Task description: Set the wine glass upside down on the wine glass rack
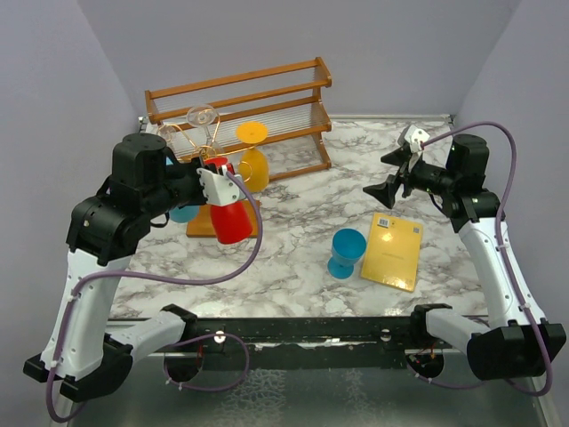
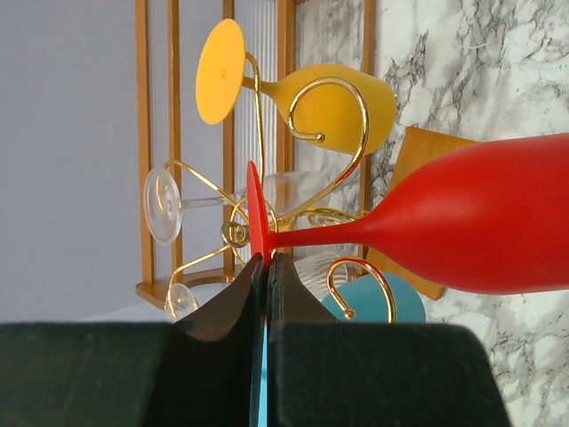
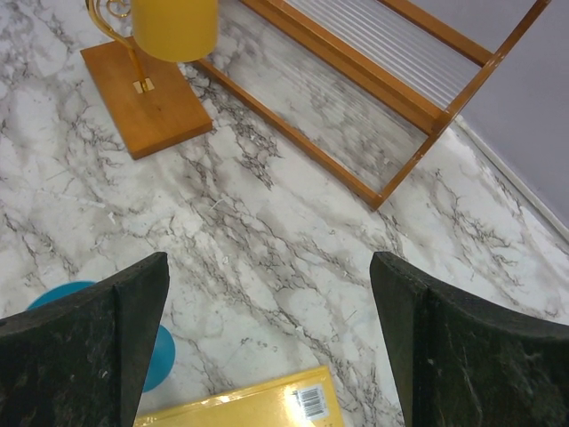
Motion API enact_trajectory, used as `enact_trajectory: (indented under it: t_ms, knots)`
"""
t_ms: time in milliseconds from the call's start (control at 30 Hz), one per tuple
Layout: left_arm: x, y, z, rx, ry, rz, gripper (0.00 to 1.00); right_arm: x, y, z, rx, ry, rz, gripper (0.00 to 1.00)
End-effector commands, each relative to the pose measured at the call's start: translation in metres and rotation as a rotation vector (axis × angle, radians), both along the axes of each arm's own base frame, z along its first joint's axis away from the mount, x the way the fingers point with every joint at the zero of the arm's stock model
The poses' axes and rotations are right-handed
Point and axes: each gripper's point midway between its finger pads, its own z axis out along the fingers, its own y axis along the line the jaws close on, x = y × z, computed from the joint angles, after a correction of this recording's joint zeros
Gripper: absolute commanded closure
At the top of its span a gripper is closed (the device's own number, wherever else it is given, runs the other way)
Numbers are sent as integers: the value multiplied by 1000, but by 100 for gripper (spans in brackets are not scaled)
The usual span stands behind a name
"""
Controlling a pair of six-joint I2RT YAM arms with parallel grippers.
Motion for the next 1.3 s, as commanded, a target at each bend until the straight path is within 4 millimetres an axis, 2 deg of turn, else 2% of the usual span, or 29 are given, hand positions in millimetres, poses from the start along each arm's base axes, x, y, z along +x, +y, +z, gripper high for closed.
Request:
enact_trajectory:
  t_ms: [0, 667, 1267]
  knots:
    - [4, 6, -2, 29, -20, 20, 100, -1, 5, 6, 17, -24, 24, 6]
    - [16, 22, -2, 105, -43, 99, 100, 0, 4, 4, 12, -25, 22, 5]
    - [9, 38, -1, 167, -45, 134, 100, 1, 4, 2, 10, -19, 21, 5]
